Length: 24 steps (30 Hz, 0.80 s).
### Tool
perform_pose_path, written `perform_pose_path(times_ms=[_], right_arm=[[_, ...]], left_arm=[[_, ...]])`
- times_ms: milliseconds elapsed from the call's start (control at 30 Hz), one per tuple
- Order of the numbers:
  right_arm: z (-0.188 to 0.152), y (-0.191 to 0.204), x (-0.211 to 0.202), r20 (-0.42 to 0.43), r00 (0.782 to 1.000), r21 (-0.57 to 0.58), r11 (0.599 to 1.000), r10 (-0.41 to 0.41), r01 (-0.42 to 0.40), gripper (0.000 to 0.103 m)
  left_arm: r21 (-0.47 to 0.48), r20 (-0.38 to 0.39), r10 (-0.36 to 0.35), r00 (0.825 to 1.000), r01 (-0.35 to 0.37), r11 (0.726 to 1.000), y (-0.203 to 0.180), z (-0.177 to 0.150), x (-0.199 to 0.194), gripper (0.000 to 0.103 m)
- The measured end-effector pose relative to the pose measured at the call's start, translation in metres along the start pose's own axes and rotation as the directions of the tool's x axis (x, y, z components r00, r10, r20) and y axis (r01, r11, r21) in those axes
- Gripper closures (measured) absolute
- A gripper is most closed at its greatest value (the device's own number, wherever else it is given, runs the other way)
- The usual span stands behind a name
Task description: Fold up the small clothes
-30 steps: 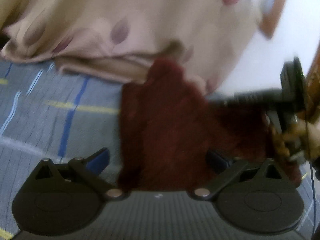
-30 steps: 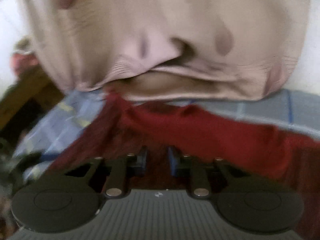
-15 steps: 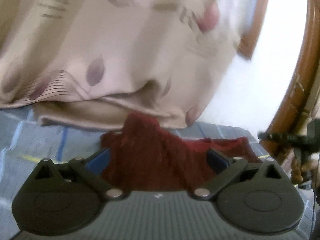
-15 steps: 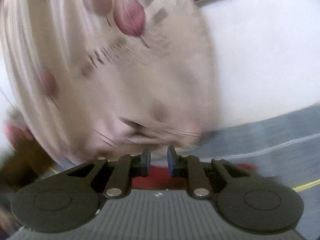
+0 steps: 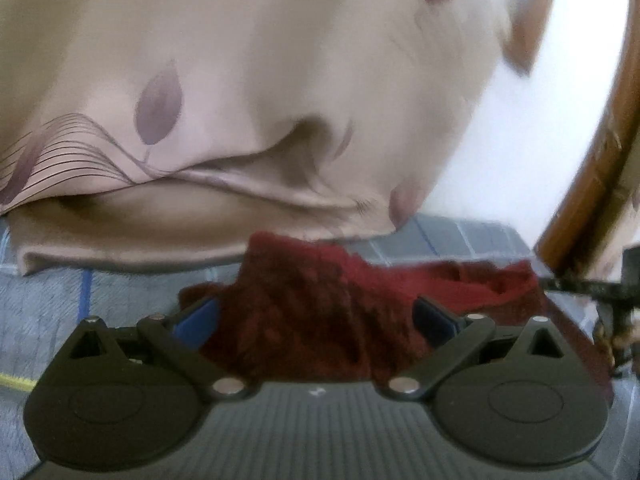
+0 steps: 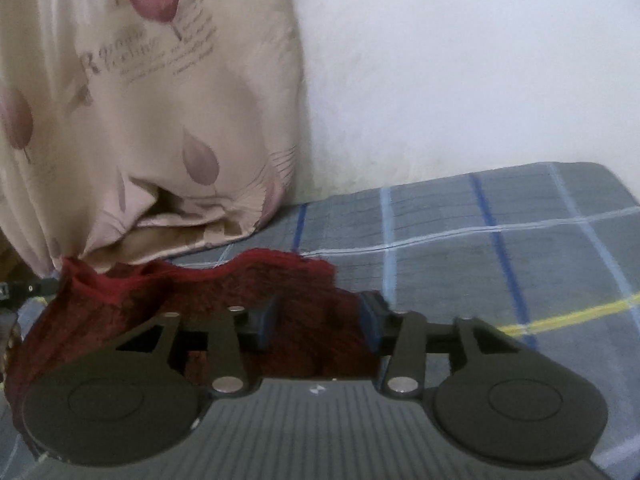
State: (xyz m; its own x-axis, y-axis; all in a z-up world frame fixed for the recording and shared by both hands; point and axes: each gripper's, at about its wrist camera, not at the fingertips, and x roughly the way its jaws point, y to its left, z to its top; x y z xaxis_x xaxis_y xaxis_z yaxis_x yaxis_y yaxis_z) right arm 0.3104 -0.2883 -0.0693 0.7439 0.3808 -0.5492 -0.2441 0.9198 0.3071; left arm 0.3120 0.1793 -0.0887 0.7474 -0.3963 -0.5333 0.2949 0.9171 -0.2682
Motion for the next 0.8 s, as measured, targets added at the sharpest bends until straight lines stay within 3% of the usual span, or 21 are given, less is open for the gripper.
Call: perform_pose_path(times_ms=[67,100,133,167,333,467,600,667,733,800], right_arm=[[0.001,0.006,0.008,-0.002,1.0,-0.012,1.0,-0.009,0.009,0.06],[0.001,0.008,0.005,0.018,1.0,-0.007,1.0,-0.012,0.012,0.088],[0.002,0.008,0.002,0.039,0.999,0.009,1.0,-0.011,0.01,0.093],[0.002,0.008,-0.003,0.059,0.998,0.01,1.0,-0.011,0.011,0.093],[-0.004,-0.003,-0.025,0.107,0.991,0.016,0.997,-0.081,0.079,0.094],[-0.004,-0.016,-0.028,0.111,0.988,0.042,0.993,-0.111,0.107,0.094],[-0.003,-0.01,-0.018,0.095,0.989,0.016,0.994,-0.109,0.108,0.094],[-0.01,-0.006,-0.01,0.068,0.993,-0.011,0.995,-0.097,0.098,0.093],[-0.016,-0.008,-0.011,0.094,0.992,0.013,0.996,-0.085,0.084,0.093],[-0.018,-0.016,-0.011,0.101,0.993,0.067,0.996,-0.067,0.06,0.093]], left_arm=[[0.053,-0.025,0.04,0.999,-0.038,0.998,-0.004,-0.001,0.006,0.002],[0.069,-0.028,0.047,0.999,-0.045,0.997,-0.004,-0.002,0.008,0.007],[0.079,-0.032,0.047,0.998,-0.044,0.996,-0.004,-0.002,0.01,0.011],[0.084,-0.043,0.051,0.998,-0.047,0.995,-0.003,-0.002,0.012,0.016],[0.056,0.0,0.093,0.996,-0.093,0.994,0.008,0.0,0.011,0.015],[0.036,-0.009,0.088,0.996,-0.087,0.996,0.014,0.003,0.018,0.016],[0.038,-0.047,-0.059,0.997,0.06,0.997,0.009,0.007,0.02,0.015],[0.071,-0.087,-0.045,0.995,0.052,0.996,0.003,0.009,0.027,0.015],[0.102,-0.093,-0.053,0.994,0.062,0.993,0.0,0.009,0.031,0.017],[0.122,-0.064,-0.015,0.998,0.023,0.992,-0.003,0.01,0.03,0.085]])
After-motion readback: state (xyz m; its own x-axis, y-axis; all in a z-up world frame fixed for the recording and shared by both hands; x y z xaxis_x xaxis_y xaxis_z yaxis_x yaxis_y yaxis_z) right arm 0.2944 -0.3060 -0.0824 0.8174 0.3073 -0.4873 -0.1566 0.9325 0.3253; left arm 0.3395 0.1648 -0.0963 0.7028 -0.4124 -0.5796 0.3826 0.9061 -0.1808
